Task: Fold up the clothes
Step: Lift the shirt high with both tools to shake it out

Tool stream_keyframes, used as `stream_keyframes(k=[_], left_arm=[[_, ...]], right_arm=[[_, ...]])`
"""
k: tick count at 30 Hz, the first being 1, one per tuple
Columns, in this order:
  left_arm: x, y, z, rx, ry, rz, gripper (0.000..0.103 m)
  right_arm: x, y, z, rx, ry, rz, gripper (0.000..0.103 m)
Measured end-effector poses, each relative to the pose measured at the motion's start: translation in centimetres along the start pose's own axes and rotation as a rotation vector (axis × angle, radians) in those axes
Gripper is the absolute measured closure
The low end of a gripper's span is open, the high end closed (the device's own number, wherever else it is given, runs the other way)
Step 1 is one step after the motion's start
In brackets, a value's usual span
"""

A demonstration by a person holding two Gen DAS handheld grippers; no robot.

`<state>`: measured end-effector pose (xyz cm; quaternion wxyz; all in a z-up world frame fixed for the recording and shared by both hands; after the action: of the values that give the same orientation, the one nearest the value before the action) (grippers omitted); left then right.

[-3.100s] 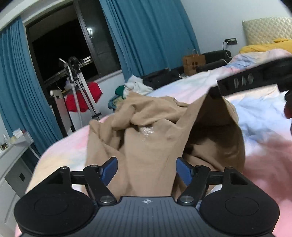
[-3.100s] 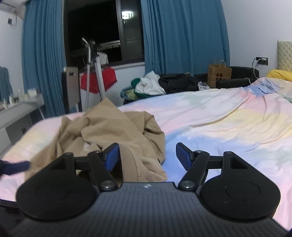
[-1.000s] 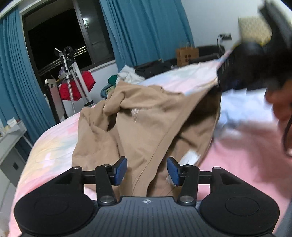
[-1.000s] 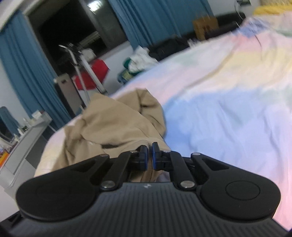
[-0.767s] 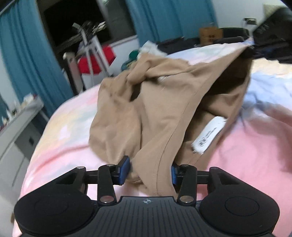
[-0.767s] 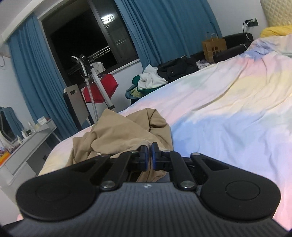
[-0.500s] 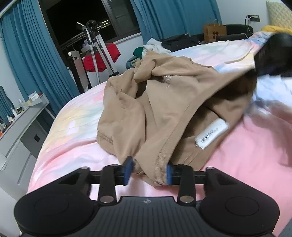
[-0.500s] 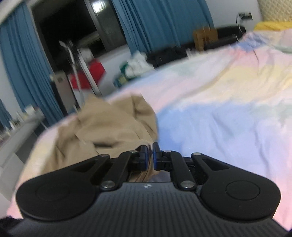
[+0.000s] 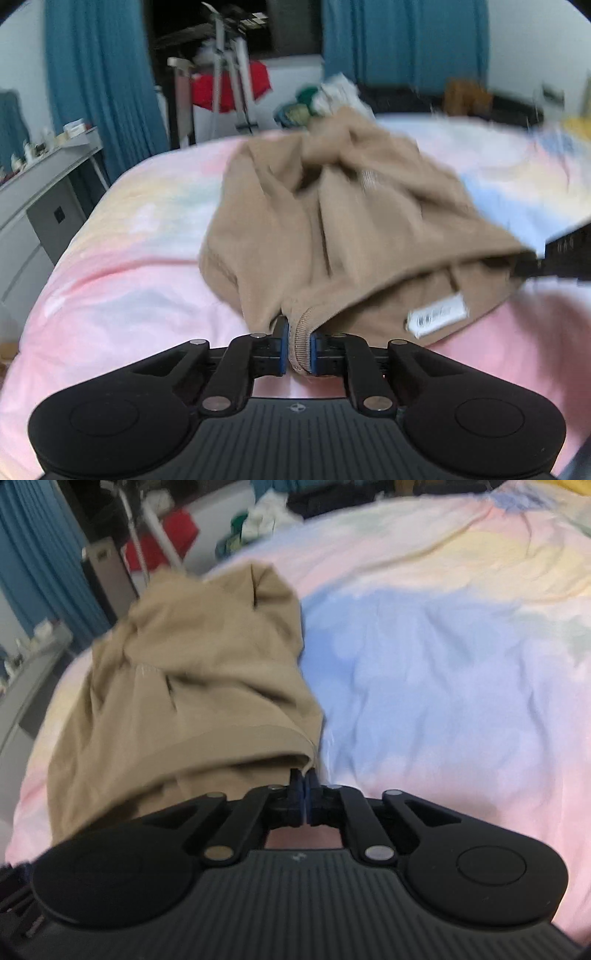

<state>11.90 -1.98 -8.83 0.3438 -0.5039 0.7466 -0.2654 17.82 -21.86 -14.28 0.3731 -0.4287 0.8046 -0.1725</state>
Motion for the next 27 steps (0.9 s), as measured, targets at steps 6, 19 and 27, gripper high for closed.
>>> stream_keyframes(k=[6,19,27], left_arm=[[-2.7,-7.2,-4.0,0.223,-0.156,0.061,0.096],[-9.9,-29.9,-30.4,0.652,-0.235,-0.042,0.096],[-10.9,-38.3,-47.2,0.879,-0.26,-0.026,0.096]], right_arm=[[-6.3,-6.5,-5.8,0.202,-0.106,-0.143,0.1],[-21.0,-24.2,-36.2,0.825,-0.314,-0.264,0.1],[-22.3,-27.4,-50.8,1.033,-0.431,-0.238,0.1]])
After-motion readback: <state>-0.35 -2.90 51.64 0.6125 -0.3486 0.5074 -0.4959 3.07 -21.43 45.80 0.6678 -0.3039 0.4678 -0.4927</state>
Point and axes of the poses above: each gripper's, at about its wrist camera, not at the fingertips, and z roughly the way its jaws point, x to its right, y to its underside, the point moved 6 cm from there along z, roughly the way its jaws point, and after that the axes turned 10 degrees about z, right-handed, at the moved point
